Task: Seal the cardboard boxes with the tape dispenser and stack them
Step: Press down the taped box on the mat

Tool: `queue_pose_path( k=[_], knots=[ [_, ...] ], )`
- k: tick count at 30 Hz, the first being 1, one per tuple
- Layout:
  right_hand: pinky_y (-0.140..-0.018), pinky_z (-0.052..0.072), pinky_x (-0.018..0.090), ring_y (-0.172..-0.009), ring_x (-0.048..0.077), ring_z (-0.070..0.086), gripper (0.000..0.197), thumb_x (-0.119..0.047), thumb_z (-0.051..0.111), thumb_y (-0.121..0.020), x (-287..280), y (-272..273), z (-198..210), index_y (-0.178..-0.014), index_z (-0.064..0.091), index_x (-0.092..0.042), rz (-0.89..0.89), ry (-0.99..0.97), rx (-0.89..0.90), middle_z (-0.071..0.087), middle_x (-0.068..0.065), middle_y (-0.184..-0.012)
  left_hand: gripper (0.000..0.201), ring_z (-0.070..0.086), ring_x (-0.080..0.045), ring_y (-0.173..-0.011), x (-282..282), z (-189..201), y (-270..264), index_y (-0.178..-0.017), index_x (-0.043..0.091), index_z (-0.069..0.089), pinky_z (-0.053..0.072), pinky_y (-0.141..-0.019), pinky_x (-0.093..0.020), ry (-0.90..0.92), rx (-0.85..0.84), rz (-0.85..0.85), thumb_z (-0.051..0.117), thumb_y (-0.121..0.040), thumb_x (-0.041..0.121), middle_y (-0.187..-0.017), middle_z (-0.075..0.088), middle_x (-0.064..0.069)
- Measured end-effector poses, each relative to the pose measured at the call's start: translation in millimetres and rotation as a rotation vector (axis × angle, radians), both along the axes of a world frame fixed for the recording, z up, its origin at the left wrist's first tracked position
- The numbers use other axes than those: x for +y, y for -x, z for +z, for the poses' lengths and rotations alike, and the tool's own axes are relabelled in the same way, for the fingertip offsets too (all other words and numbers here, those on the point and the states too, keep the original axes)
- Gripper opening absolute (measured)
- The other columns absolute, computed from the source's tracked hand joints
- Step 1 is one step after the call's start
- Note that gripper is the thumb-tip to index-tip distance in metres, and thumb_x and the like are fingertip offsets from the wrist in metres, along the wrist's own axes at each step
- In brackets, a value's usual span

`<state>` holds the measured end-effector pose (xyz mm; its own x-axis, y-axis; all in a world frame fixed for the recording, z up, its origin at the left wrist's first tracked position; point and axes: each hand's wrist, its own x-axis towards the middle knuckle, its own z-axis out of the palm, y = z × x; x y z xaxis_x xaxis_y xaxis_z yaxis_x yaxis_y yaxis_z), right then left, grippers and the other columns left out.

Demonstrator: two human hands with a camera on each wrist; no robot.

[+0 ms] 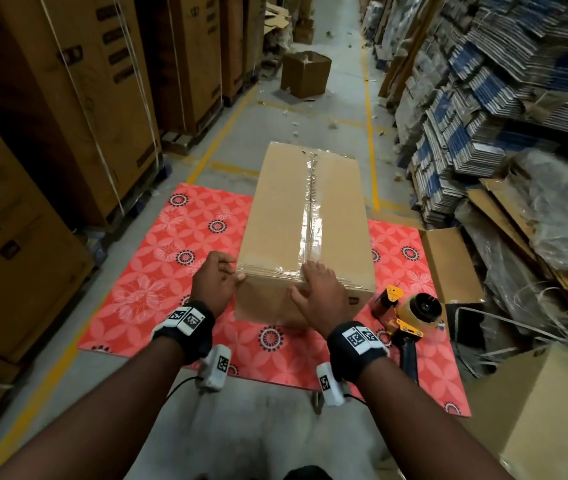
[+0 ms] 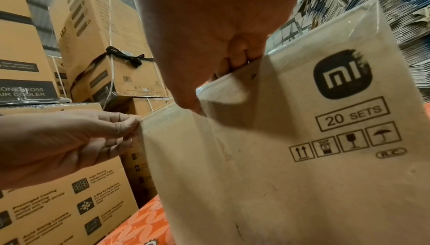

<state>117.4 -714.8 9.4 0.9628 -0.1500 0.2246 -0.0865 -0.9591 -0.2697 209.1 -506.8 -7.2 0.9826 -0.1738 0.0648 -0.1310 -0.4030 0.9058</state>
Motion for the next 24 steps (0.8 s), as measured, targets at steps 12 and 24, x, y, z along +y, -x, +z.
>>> queue_pose_path(
  k=[12,24],
  knots=[
    [-0.092,0.046,0.039,-0.116,0.034,0.055,0.037,-0.036,0.065,-0.088,1,0,2,-0.113,0.061,-0.009,-0.021,-0.027,0.053,0.059,0.014,-0.133,0.036,0.064,-0.014,-0.089,6,-6,27,-0.121,0.019,0.053,0.044,-0.067,-0.017,0.027,0.183,-0.041,0.068,-0.088,0.017,-0.092,0.068,0.003],
    [-0.102,0.043,0.04,-0.126,0.033,0.05,0.042,-0.038,0.063,-0.09,2,1,0,-0.122,0.061,-0.011,-0.039,-0.046,0.063,0.055,0.013,-0.141,0.103,0.017,-0.036,-0.146,-25,-6,55,-0.148,0.003,-0.023,0.022,-0.118,-0.048,-0.551,0.251,-0.286,0.057,-0.092,0.038,-0.16,-0.011,-0.021]
  ],
)
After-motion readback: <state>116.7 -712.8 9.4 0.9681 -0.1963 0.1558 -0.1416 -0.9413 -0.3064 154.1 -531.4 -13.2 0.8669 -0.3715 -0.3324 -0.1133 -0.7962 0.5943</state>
